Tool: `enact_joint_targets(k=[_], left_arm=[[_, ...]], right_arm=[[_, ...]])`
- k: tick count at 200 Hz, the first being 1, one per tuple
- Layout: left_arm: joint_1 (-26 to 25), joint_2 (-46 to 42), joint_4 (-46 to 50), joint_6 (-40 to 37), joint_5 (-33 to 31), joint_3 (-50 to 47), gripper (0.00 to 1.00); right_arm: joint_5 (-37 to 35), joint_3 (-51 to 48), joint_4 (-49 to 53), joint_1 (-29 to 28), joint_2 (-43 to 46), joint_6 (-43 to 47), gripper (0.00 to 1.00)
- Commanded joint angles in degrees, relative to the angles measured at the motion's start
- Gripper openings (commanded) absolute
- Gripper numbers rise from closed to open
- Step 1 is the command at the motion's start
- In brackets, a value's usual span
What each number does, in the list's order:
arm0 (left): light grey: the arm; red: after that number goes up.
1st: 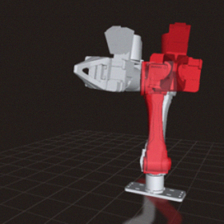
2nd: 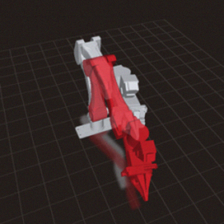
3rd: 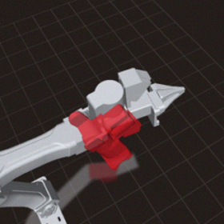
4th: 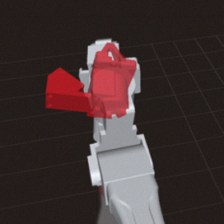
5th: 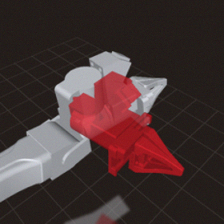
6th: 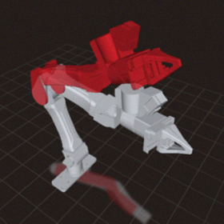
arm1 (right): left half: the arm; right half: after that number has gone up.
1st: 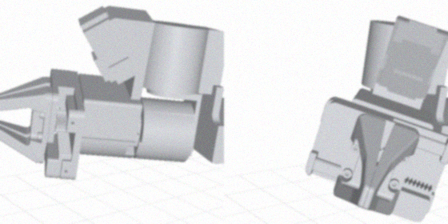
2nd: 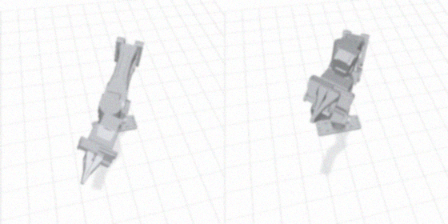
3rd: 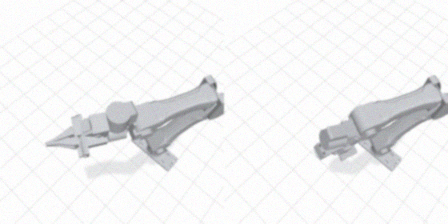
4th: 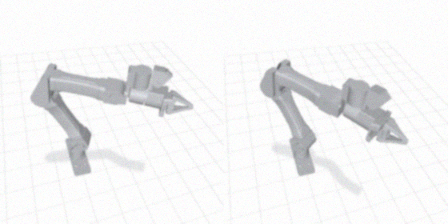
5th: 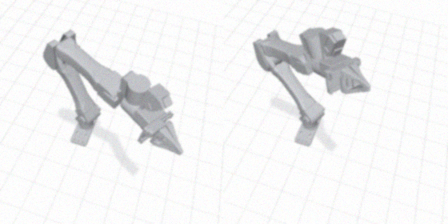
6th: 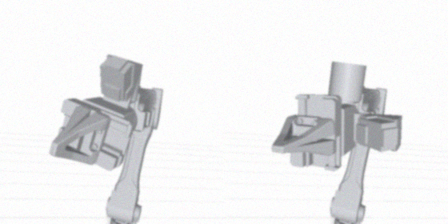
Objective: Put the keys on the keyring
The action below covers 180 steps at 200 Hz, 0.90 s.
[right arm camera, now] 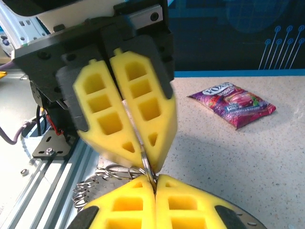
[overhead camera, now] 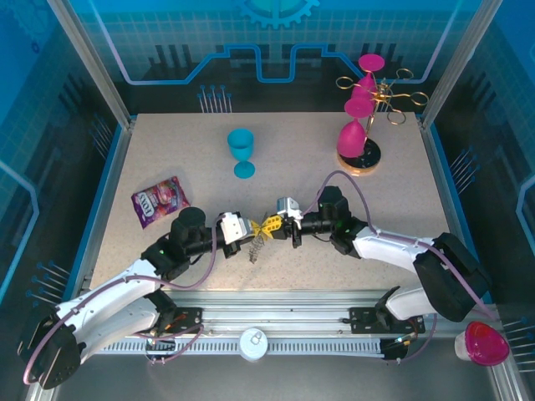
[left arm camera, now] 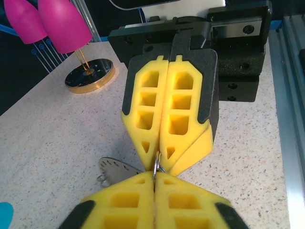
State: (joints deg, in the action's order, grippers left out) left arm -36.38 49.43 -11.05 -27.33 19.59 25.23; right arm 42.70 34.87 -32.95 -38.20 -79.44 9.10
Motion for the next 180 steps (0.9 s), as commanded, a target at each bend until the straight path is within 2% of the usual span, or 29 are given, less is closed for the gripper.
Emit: enact_joint_targets(k=[1, 34, 78, 98, 124, 141, 159, 168, 180], left_arm=[[-0.4, 0.7, -0.4, -1.0, -0.5, 0.4, 0.22], [-0.4, 3.9, 4.1, -2.9, -2.7, 3.2, 0.22], [-0.4, 4.3, 4.4, -2.9, -2.2, 3.5, 0.11], [-0.4, 4.4, 4.3, -2.9, -1.3, 3.5, 0.00], [-0.4, 4.1, 4.8, -3.1, -1.0, 3.7, 0.00], [-0.4, 3.4, 4.7, -3.1, -1.1, 3.3, 0.00], [-0.4, 2.6, 3.9, -3.1, -1.2, 2.6, 0.00], [-0.4, 2.1, 3.3, -3.1, -1.1, 2.3, 0.00], [-0.4, 1.6, 2.3, -3.0, -0.8, 1.8, 0.00]], right_arm=[[-1.1, 5.1, 10.2, -0.1, 2.7, 5.5, 0.00], [-4.9, 12.4, 30.9, -1.2, 3.2, 13.4, 0.00], [-8.7, 21.5, 50.0, -3.2, 1.5, 24.9, 0.00], [-7.6, 24.2, 53.3, -3.8, 0.2, 26.1, 0.00], [-6.9, 24.9, 53.6, -4.6, -0.1, 26.4, 0.00], [-9.3, 23.2, 51.1, -4.4, 1.2, 24.8, 0.00], [-12.0, 18.7, 43.9, -3.3, 4.3, 20.3, 0.30], [-12.9, 16.1, 40.0, -2.6, 5.9, 17.8, 0.37], [-13.3, 12.5, 36.7, -2.2, 7.1, 16.4, 0.41]])
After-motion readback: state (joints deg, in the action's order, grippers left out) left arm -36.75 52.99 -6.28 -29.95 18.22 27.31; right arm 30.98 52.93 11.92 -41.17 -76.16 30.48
